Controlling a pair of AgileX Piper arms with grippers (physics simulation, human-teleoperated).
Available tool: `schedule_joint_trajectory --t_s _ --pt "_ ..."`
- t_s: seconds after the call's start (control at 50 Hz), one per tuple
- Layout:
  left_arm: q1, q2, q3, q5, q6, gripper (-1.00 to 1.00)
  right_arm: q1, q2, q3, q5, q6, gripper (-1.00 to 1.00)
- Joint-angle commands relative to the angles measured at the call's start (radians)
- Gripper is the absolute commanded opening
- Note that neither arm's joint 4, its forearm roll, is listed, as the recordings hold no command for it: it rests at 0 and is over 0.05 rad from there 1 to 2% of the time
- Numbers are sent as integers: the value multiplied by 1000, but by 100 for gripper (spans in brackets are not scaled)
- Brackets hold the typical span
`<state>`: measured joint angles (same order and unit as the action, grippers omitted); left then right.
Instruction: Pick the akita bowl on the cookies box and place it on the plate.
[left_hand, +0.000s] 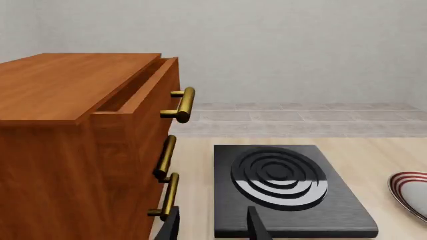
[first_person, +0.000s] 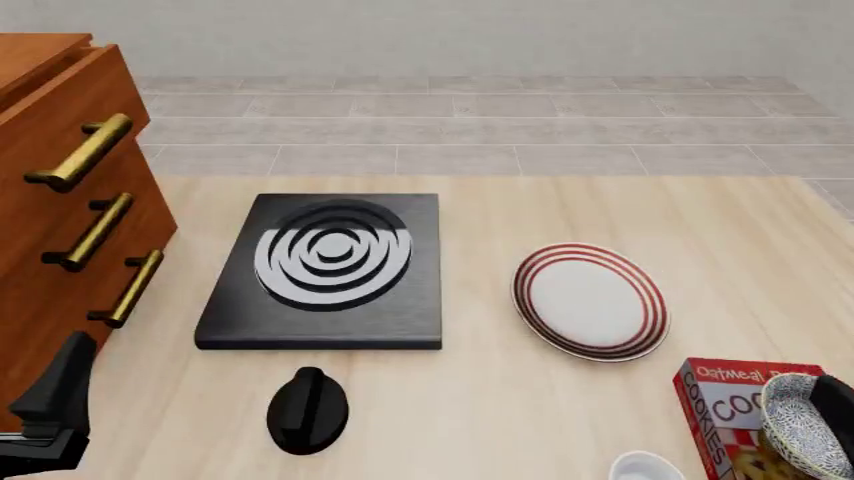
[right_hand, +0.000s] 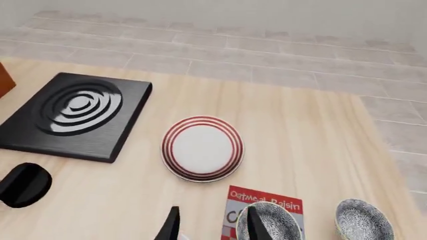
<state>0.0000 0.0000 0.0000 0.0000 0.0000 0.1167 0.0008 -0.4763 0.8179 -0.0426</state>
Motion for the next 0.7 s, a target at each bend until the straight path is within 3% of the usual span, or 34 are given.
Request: schedule_joint_trajectory --t_s 0.02,0.1,0.18,0.22,0.7 --pt "0 0 0 0 0 100 7 -1 -110 237 39 100" --pt "0 0 0 0 0 100 11 -1 -151 312 9 100" --pt "0 0 0 0 0 100 8 -1 -194 375 16 100" --pt "0 0 0 0 0 100 -1 -1 -201 393 -19 100" --pt "0 0 0 0 0 100 -56 32 -200 402 -95 100"
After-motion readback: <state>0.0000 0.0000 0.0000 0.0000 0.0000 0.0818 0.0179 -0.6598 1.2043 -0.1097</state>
